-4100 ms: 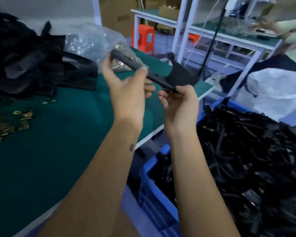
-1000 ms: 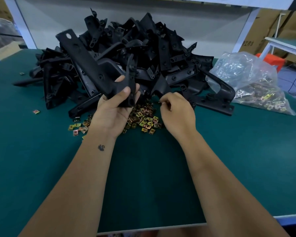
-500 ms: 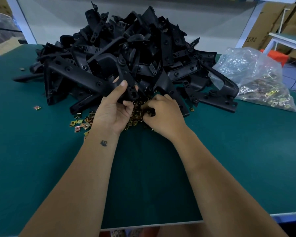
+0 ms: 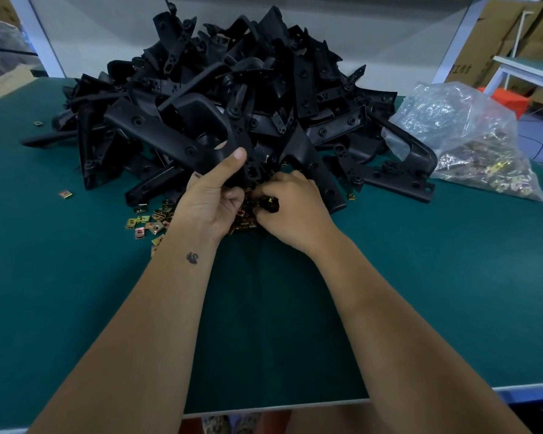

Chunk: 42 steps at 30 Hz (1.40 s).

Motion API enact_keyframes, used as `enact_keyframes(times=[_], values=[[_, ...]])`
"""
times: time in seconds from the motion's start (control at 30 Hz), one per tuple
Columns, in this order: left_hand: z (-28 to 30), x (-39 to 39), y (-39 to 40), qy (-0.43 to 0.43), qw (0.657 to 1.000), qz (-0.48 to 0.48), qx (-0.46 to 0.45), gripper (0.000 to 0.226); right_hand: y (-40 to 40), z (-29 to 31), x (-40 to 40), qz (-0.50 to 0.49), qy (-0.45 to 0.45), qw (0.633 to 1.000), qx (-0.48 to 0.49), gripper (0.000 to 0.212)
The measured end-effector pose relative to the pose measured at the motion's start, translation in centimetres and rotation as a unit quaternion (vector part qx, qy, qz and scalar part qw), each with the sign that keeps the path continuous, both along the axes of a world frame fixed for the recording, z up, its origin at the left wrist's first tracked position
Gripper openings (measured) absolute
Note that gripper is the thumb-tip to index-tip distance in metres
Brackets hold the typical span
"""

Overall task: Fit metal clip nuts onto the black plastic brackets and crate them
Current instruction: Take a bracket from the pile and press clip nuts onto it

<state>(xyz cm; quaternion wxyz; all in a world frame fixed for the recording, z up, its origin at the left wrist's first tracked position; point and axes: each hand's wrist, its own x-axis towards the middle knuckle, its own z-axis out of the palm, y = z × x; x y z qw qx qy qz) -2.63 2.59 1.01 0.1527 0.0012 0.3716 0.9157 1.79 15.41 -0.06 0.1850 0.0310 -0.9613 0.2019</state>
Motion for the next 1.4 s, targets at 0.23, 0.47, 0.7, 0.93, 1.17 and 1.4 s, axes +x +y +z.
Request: enact_keyframes(times=[0.23, 0.47, 0.7, 0.93, 1.17, 1.4], values=[[0.1, 0.2, -0.1, 0.020, 1.000, -0.012, -0.004, 0.038, 0.2, -0.1, -0.3, -0.005, 0.021, 0.996, -0.090, 0.015], [0.3, 0.1, 0.3, 0.022, 0.999, 0.000, -0.033, 0.026, 0.8, 1.0, -0.1, -0.043, 0.063, 0.937, -0.342, 0.019], [0.4, 0.1, 0.1, 0.000, 0.998, -0.007, -0.054, 0.035, 1.5, 1.2, 0.0, -0.054, 0.087, 0.888, -0.448, 0.025], [0.2, 0.1, 0.1, 0.049, 0.997, -0.034, -0.057, 0.038, 1.7, 1.4, 0.2, -0.024, 0.087, 0.823, -0.560, 0.022], [0.1, 0.0, 0.3, 0.054, 0.995, -0.057, -0.069, 0.043, 1.7, 1.9, 0.5, 0.023, 0.058, 0.734, -0.676, 0.013], [0.1, 0.2, 0.6, 0.057, 0.992, -0.063, -0.088, 0.010, 2.0, 2.1, 0.6, 0.034, 0.031, 0.688, -0.724, 0.009]])
